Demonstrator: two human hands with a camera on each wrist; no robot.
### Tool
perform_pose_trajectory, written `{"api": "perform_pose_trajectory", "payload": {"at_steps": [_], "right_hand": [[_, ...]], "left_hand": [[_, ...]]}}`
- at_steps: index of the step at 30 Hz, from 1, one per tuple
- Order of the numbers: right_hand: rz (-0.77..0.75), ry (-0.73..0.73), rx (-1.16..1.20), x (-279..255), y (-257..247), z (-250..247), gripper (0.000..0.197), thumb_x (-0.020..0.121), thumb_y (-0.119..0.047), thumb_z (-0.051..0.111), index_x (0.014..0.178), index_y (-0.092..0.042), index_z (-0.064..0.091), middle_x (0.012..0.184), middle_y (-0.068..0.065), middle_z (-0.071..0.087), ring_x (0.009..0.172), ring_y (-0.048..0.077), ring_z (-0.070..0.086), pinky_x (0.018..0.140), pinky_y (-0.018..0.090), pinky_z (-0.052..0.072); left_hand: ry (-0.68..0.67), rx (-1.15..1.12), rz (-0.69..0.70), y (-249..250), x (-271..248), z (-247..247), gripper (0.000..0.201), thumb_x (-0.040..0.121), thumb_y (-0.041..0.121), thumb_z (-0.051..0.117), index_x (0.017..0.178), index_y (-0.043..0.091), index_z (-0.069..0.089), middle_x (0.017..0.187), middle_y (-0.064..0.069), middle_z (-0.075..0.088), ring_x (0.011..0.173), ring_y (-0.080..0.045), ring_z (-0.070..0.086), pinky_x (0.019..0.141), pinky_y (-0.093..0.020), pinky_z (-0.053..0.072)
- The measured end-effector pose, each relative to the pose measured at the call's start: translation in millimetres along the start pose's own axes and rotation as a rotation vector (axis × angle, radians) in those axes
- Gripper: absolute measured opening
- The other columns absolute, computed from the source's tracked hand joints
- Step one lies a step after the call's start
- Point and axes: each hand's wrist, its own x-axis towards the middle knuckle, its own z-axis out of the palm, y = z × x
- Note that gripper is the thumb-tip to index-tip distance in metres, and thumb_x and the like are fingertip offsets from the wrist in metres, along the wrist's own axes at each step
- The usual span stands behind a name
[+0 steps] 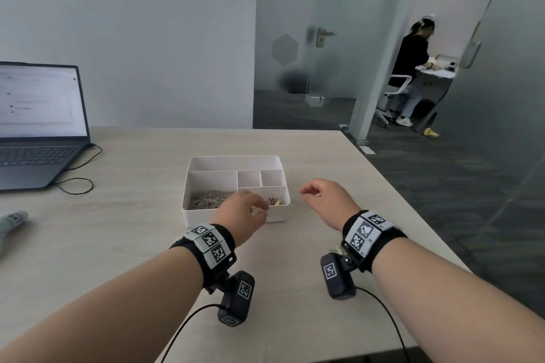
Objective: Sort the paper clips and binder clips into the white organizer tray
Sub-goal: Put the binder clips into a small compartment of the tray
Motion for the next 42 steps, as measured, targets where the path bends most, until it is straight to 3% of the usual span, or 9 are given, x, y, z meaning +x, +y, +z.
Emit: {"api": "perform_pose_trajectory", "payload": {"at_steps": [3, 7, 10, 13, 16, 20, 27, 33, 42], "right_hand": [[0.091, -0.009, -0.150, -9, 23, -28, 0.015, 0.094, -0.031, 0.055, 0.097, -0.024, 0.068, 0.095, -0.004, 0.071, 0.090, 0.021, 0.068, 0.084, 0.035, 0.054], [0.274, -0.154, -0.241, -29, 43, -50, 0.039, 0.094, -0.056, 0.050, 0.114, -0.024, 0.061, 0.093, 0.000, 0.066, 0.069, 0.018, 0.060, 0.057, 0.026, 0.044], [0.369, -0.296, -0.243, -39, 53, -51, 0.067, 0.077, -0.072, 0.063, 0.133, -0.040, 0.046, 0.124, 0.003, 0.055, 0.073, 0.019, 0.061, 0.054, 0.025, 0.045], [0.296, -0.416, -0.387, -42, 57, -43, 0.088, 0.066, -0.063, 0.080, 0.142, -0.044, 0.041, 0.134, 0.000, 0.040, 0.080, 0.015, 0.056, 0.054, 0.027, 0.052], [0.213, -0.416, -0.493, -43, 54, -29, 0.058, 0.072, -0.043, 0.081, 0.124, -0.036, 0.058, 0.123, 0.000, 0.042, 0.091, 0.019, 0.060, 0.064, 0.030, 0.057], [0.144, -0.379, -0.417, -41, 44, -11, 0.013, 0.081, -0.015, 0.071, 0.088, -0.022, 0.062, 0.092, -0.003, 0.054, 0.055, 0.014, 0.056, 0.058, 0.033, 0.055], [0.073, -0.348, -0.460, -33, 21, 21, 0.003, 0.083, -0.020, 0.066, 0.085, -0.022, 0.064, 0.086, -0.009, 0.057, 0.064, 0.008, 0.052, 0.054, 0.020, 0.040], [0.093, -0.262, -0.459, -20, 15, 36, 0.017, 0.082, -0.016, 0.066, 0.072, -0.028, 0.060, 0.118, -0.001, 0.036, 0.089, 0.020, 0.064, 0.086, 0.027, 0.052], [-0.012, -0.375, -0.399, -18, 6, 44, 0.014, 0.083, -0.017, 0.067, 0.090, -0.023, 0.057, 0.106, 0.000, 0.047, 0.064, 0.016, 0.054, 0.047, 0.019, 0.043]], "left_hand": [[0.007, -0.095, -0.084, 3, -11, 6, 0.008, 0.088, 0.026, 0.065, 0.087, 0.031, 0.070, 0.085, 0.017, 0.059, 0.078, -0.005, 0.056, 0.075, -0.024, 0.047], [-0.003, -0.258, -0.179, -1, -22, 15, 0.010, 0.088, 0.021, 0.065, 0.085, 0.026, 0.073, 0.075, 0.014, 0.065, 0.072, -0.006, 0.059, 0.066, -0.022, 0.046], [-0.021, -0.337, -0.262, -7, -30, 23, 0.014, 0.087, 0.021, 0.067, 0.078, 0.030, 0.072, 0.080, 0.012, 0.070, 0.076, -0.010, 0.063, 0.072, -0.024, 0.049], [-0.010, -0.360, -0.309, -13, -38, 27, 0.015, 0.085, 0.020, 0.066, 0.076, 0.030, 0.072, 0.082, 0.013, 0.072, 0.076, -0.008, 0.064, 0.071, -0.021, 0.049], [0.026, -0.425, -0.291, -16, -47, 27, 0.014, 0.086, 0.017, 0.066, 0.078, 0.025, 0.074, 0.079, 0.010, 0.072, 0.069, -0.005, 0.060, 0.062, -0.015, 0.045], [0.041, -0.516, -0.268, -25, -53, 24, 0.016, 0.087, 0.016, 0.068, 0.076, 0.025, 0.074, 0.078, 0.009, 0.072, 0.066, -0.003, 0.058, 0.063, -0.015, 0.044], [0.045, -0.589, -0.246, -35, -53, 23, 0.018, 0.086, 0.013, 0.069, 0.073, 0.023, 0.074, 0.075, 0.011, 0.072, 0.062, 0.004, 0.057, 0.060, -0.008, 0.043], [0.015, -0.643, -0.248, -41, -52, 18, 0.015, 0.087, 0.015, 0.070, 0.074, 0.022, 0.074, 0.073, 0.014, 0.069, 0.058, 0.004, 0.053, 0.059, -0.011, 0.042], [-0.006, -0.698, -0.253, -42, -51, 16, 0.016, 0.087, 0.014, 0.068, 0.074, 0.022, 0.073, 0.074, 0.014, 0.069, 0.057, 0.001, 0.052, 0.061, -0.019, 0.042]]}}
